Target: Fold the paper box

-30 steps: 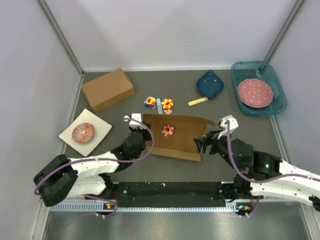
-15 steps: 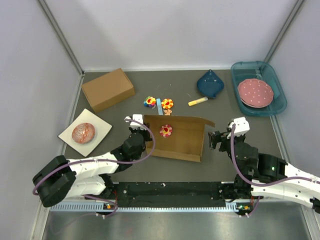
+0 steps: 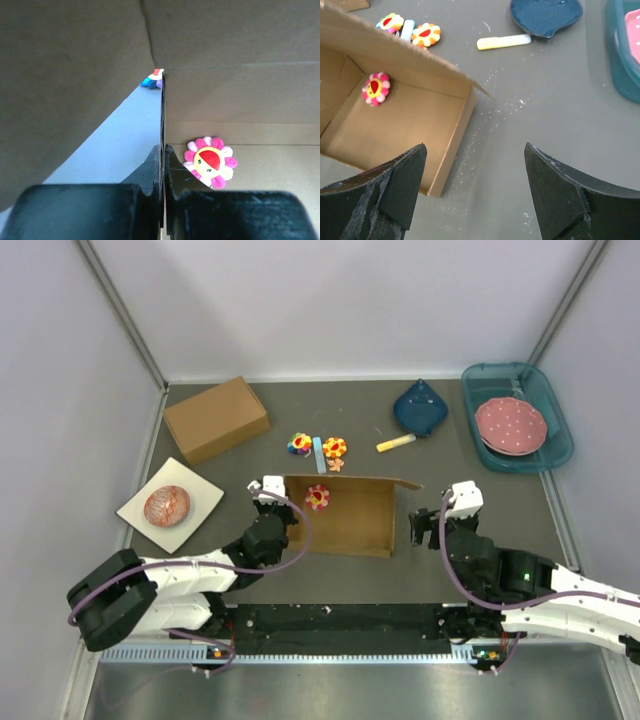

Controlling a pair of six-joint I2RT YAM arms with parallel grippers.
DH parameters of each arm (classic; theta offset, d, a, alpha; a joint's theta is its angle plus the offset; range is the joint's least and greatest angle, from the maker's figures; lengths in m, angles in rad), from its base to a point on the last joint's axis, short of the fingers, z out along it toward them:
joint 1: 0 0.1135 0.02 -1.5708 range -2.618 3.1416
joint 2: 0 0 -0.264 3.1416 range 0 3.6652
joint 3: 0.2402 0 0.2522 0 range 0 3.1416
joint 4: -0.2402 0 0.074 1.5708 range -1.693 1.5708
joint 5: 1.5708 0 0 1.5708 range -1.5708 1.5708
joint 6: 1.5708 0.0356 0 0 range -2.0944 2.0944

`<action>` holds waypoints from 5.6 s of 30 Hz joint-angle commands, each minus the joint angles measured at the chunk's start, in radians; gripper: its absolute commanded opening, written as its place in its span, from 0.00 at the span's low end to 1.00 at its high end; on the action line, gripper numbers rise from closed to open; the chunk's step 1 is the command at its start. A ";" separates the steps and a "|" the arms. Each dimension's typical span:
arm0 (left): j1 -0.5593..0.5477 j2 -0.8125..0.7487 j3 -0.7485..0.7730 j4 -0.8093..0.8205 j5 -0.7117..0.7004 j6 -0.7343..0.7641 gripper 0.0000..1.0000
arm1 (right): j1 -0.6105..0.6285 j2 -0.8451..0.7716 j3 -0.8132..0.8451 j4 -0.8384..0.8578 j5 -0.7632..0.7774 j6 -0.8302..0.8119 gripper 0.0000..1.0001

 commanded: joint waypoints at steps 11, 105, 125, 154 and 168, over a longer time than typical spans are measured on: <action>-0.020 0.081 -0.036 0.105 -0.092 0.060 0.00 | 0.014 0.039 -0.193 0.416 0.076 -0.151 0.76; -0.017 0.049 0.134 -0.235 0.135 0.175 0.00 | -0.518 0.463 -0.396 1.500 -0.541 -0.497 0.27; -0.017 0.142 0.100 -0.105 0.106 0.148 0.00 | -0.391 0.317 -0.322 1.032 -0.533 -0.159 0.00; -0.017 0.152 0.134 -0.206 0.068 0.106 0.00 | -0.396 0.505 0.139 0.431 -0.668 0.238 0.00; -0.018 0.133 0.111 -0.189 0.069 0.106 0.00 | -0.431 0.516 0.135 0.356 -0.708 0.254 0.15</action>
